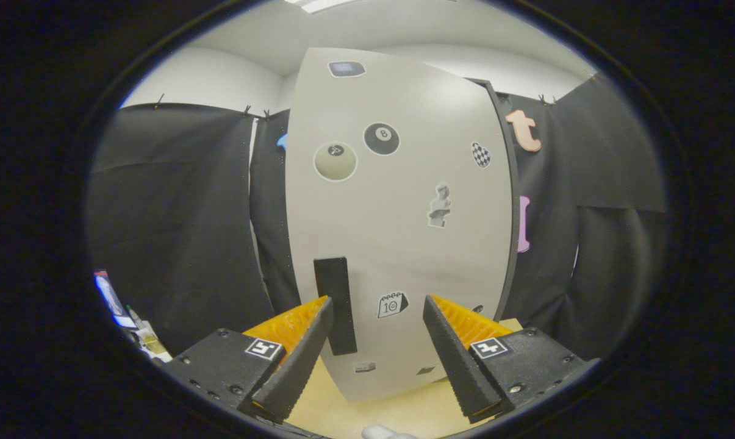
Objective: Open the shoe cabinet door, grab the shoes and put them into the shoe cabinet, then close the shoe cabinet door.
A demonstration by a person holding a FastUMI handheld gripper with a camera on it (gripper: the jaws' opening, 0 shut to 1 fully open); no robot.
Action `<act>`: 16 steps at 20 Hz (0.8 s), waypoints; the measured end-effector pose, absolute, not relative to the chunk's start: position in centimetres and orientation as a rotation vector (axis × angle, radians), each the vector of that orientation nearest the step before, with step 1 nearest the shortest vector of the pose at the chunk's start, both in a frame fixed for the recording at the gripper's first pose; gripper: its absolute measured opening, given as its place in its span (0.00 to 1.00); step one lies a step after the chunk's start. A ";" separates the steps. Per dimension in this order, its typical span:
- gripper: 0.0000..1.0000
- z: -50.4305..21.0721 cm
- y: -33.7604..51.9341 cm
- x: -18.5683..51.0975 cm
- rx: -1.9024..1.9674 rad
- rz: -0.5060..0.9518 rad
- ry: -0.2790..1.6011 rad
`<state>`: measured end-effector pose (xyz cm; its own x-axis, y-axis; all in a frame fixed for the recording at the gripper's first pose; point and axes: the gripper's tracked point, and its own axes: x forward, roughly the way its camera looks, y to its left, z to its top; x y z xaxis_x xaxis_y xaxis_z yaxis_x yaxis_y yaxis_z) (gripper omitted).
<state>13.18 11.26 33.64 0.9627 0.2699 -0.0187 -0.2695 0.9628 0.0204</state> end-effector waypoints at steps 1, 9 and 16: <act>0.97 33.6 11.0 12.8 0.013 0.266 0.021; 0.97 33.5 6.8 8.4 -0.013 0.182 0.014; 0.97 32.6 4.7 3.7 -0.018 0.145 -0.002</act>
<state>3.72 4.68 32.63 0.9896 0.1441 0.0004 -0.1441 0.9894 -0.0185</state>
